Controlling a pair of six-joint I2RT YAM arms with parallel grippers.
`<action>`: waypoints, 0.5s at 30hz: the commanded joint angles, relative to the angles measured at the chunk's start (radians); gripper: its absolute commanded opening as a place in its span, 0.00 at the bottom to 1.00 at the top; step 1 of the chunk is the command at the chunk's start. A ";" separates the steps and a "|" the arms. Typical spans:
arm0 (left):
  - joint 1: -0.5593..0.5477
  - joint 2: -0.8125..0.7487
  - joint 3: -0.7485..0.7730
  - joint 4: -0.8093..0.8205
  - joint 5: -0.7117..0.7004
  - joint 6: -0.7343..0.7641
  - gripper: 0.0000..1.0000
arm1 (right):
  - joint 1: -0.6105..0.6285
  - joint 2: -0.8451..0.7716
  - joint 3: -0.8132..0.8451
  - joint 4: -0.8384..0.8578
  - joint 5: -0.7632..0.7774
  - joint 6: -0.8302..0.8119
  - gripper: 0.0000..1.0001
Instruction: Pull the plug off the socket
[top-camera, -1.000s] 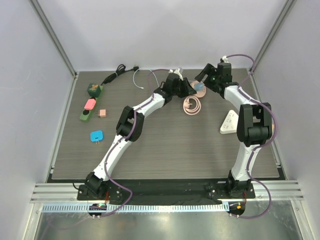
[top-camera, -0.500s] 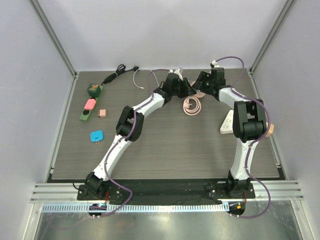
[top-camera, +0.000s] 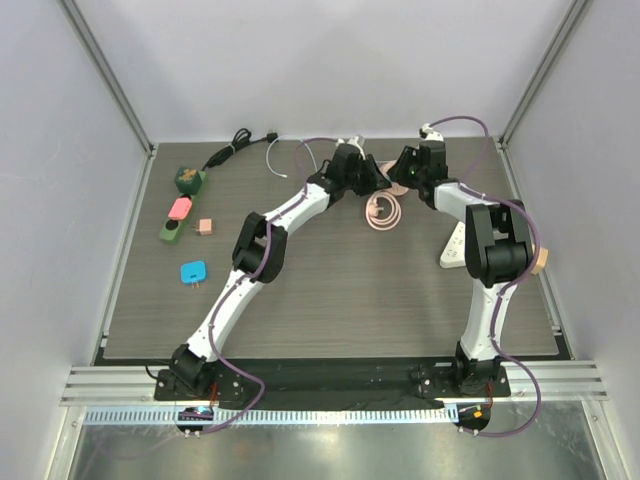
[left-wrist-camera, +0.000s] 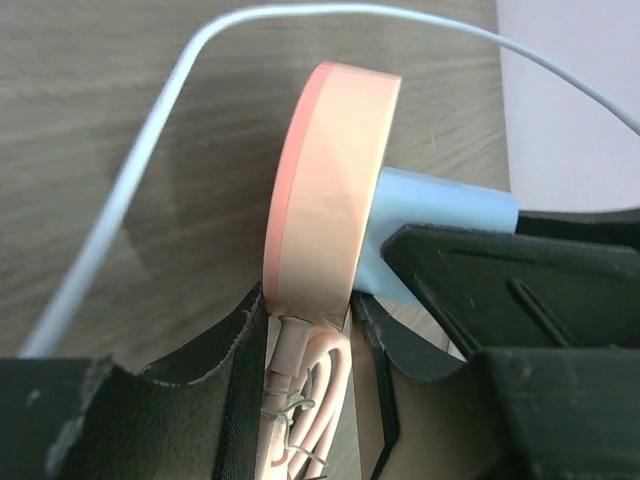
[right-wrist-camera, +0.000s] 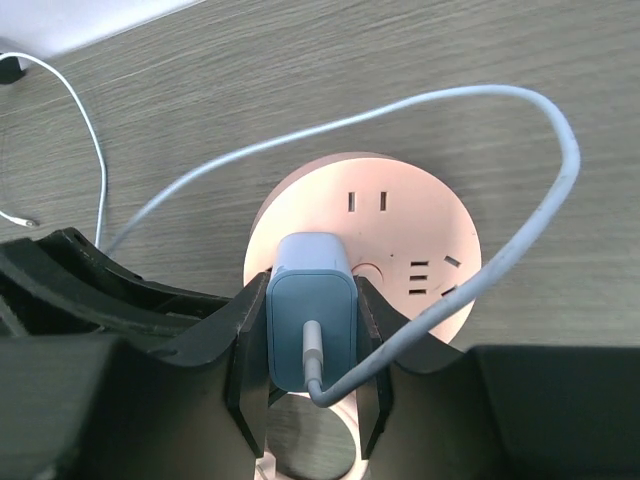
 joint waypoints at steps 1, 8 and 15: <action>0.007 0.019 0.068 -0.185 -0.120 0.002 0.00 | 0.000 -0.136 -0.110 0.174 0.097 -0.007 0.01; 0.010 0.032 0.083 -0.222 -0.152 0.004 0.00 | 0.003 -0.273 -0.259 0.351 0.147 0.056 0.01; 0.010 0.042 0.106 -0.247 -0.165 0.007 0.00 | 0.000 -0.285 -0.244 0.378 0.068 0.153 0.01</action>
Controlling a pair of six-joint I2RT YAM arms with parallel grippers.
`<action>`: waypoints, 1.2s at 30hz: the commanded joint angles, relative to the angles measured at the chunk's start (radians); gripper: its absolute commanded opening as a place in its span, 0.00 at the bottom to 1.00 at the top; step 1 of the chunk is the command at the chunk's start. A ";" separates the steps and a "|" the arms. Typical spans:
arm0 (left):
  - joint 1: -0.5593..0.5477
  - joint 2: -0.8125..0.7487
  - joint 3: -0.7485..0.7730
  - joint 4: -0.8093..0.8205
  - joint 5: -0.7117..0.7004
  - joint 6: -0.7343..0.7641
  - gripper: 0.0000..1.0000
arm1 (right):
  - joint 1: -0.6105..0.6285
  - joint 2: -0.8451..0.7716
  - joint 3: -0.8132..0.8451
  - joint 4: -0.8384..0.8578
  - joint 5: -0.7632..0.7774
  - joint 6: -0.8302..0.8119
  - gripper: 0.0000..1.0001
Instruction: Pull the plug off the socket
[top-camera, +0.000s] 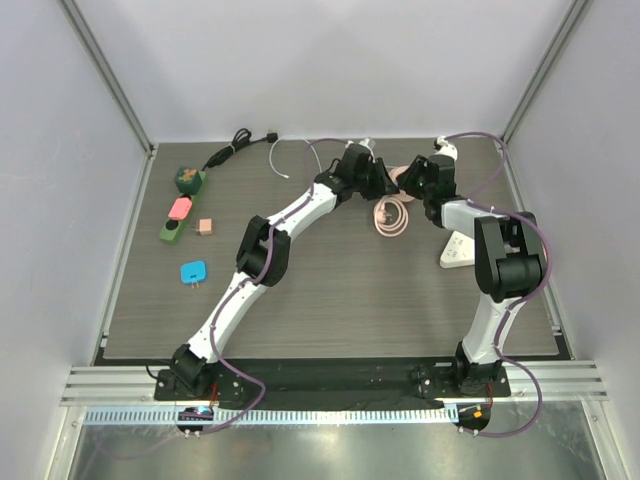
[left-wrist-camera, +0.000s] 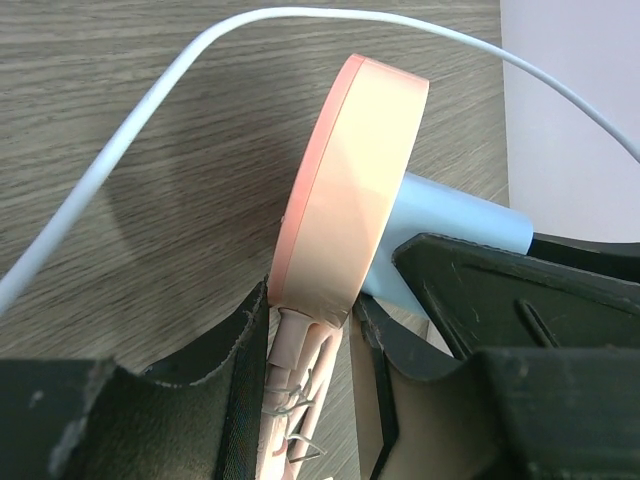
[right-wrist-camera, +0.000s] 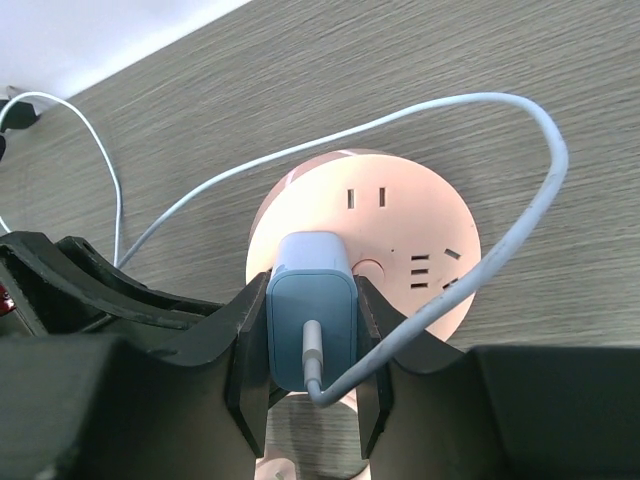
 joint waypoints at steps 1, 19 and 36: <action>0.053 0.044 0.019 -0.081 -0.159 -0.003 0.00 | -0.001 -0.127 0.033 0.171 -0.027 0.077 0.01; 0.090 0.044 0.005 -0.075 -0.133 -0.021 0.00 | 0.023 -0.184 0.014 0.113 -0.002 -0.151 0.01; 0.117 0.059 -0.003 -0.058 -0.086 -0.053 0.00 | -0.113 -0.034 0.048 0.248 -0.257 0.245 0.01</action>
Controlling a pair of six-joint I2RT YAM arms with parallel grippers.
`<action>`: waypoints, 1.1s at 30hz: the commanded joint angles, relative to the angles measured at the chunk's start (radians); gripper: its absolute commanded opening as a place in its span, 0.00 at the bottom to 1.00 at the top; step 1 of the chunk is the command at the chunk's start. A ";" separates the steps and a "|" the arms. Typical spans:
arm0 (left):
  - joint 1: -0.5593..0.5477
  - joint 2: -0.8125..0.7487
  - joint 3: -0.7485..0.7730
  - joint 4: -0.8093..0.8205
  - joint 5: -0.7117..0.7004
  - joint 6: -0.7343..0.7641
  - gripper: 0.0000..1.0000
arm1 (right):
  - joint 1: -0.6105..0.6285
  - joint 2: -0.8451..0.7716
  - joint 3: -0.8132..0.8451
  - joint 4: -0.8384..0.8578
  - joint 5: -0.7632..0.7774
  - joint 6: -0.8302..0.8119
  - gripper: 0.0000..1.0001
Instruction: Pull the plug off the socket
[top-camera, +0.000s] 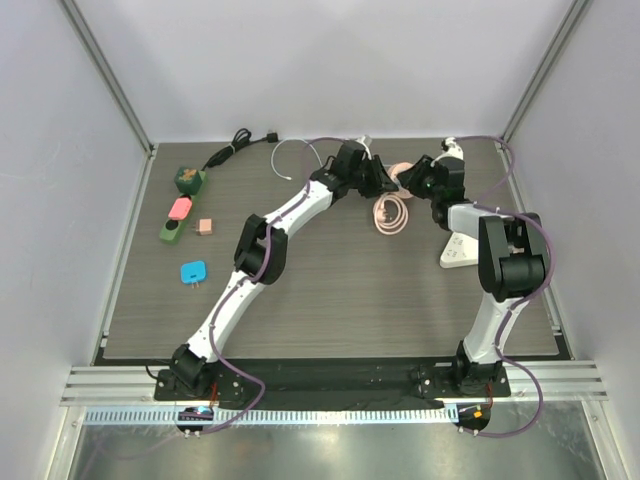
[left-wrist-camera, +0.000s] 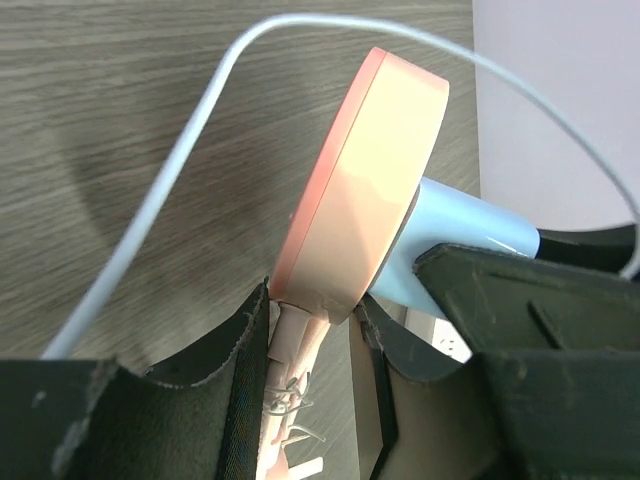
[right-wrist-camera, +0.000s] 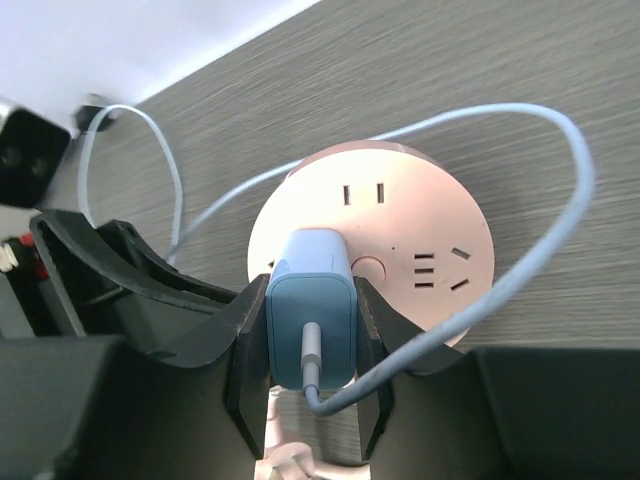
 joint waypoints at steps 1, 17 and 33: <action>0.093 0.060 -0.013 -0.067 -0.162 -0.019 0.00 | -0.093 0.012 0.124 0.123 -0.170 0.282 0.01; 0.094 0.058 -0.010 -0.073 -0.146 -0.013 0.00 | 0.007 -0.079 0.254 -0.207 0.064 -0.015 0.01; 0.085 -0.216 -0.425 0.422 -0.021 0.098 0.25 | 0.033 -0.084 0.457 -0.345 0.174 -0.179 0.01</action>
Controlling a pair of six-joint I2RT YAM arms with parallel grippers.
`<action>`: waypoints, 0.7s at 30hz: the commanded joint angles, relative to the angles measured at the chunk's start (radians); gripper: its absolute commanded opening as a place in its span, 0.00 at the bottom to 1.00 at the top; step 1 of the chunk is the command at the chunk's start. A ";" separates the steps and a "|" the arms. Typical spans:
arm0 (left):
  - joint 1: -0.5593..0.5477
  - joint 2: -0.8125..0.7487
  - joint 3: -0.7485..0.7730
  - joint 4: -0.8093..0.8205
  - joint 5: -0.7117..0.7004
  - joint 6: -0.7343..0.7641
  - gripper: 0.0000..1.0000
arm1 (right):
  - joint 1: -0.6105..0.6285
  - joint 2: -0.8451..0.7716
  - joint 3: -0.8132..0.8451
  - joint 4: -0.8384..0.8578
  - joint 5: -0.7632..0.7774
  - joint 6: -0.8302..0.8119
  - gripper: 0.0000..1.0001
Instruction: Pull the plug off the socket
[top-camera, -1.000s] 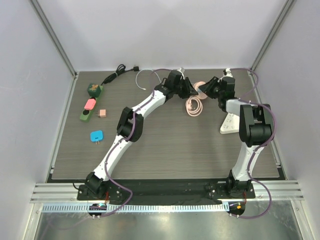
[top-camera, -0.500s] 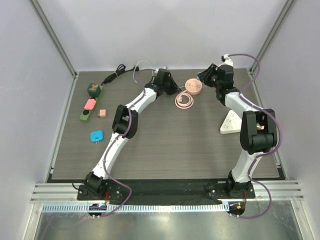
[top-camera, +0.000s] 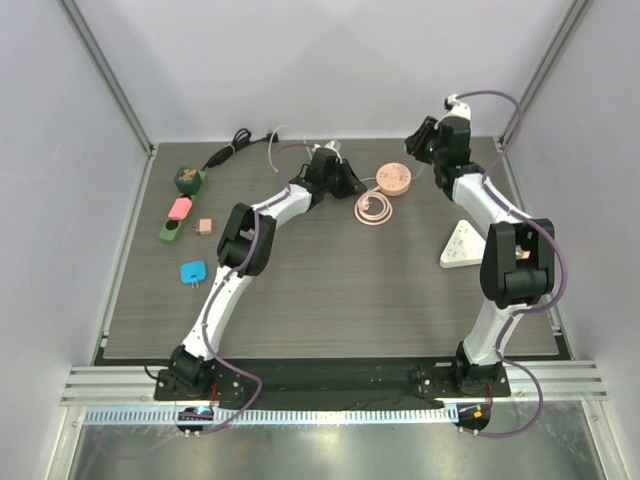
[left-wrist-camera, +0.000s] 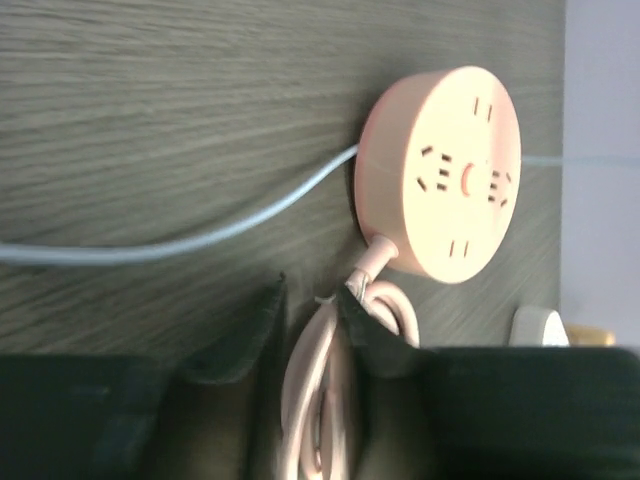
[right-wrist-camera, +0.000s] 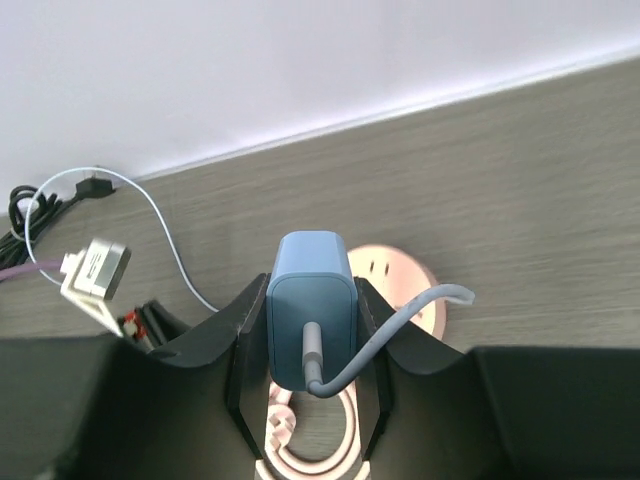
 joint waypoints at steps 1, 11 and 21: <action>-0.010 -0.144 -0.079 0.198 0.058 0.075 0.35 | 0.005 -0.025 0.172 -0.030 0.083 -0.077 0.01; 0.014 -0.342 -0.266 0.336 0.104 0.274 0.61 | -0.004 0.138 0.765 -0.372 0.274 -0.227 0.01; 0.054 -0.391 -0.383 0.417 0.108 0.208 0.60 | -0.085 -0.296 0.323 -0.445 0.563 -0.054 0.01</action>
